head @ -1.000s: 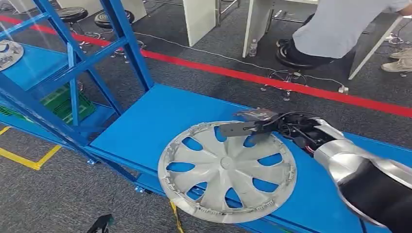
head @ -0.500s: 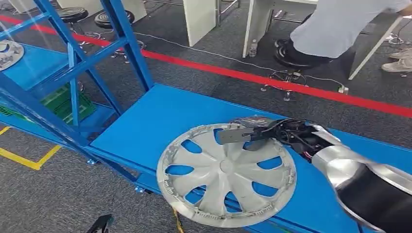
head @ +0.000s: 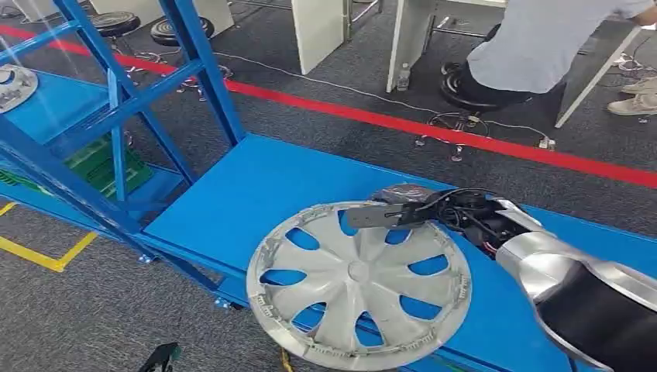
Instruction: Take the parts from the cabinet and place them on the table.
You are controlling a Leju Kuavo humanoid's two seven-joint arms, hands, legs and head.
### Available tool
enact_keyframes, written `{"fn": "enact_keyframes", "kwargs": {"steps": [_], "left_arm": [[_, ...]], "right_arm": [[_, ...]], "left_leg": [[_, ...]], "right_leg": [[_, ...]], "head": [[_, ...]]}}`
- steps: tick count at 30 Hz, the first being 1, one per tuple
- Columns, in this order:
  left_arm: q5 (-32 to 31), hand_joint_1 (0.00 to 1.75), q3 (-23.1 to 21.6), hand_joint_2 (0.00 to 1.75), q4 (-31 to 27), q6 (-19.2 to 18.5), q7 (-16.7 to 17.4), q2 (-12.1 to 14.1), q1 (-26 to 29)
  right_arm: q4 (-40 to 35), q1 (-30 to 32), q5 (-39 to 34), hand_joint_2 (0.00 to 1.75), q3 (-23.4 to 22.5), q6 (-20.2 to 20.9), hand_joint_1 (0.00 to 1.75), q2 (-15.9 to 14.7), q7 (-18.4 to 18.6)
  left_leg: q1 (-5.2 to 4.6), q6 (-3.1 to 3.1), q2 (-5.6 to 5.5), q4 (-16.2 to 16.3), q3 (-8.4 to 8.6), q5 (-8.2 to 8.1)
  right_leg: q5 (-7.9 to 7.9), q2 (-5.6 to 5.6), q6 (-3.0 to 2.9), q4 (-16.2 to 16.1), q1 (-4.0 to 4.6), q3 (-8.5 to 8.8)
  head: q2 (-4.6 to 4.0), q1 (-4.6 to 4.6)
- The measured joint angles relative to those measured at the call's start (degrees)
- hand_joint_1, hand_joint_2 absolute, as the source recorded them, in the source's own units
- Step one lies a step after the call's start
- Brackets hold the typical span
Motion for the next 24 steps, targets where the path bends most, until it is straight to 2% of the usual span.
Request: {"fn": "enact_keyframes", "kwargs": {"steps": [24], "left_arm": [[-0.07, 0.0, 0.0, 0.0, 0.0, 0.0, -0.07, 0.02, -0.13]], "right_arm": [[0.0, 0.11, 0.0, 1.75, 0.11, -0.59, 1.75, 0.11, -0.13]], "left_leg": [[0.0, -0.03, 0.0, 0.0, 0.03, 0.03]], "right_leg": [[0.02, -0.02, 0.01, 0.0, 0.0, 0.04]], "head": [[0.0, 0.04]]}}
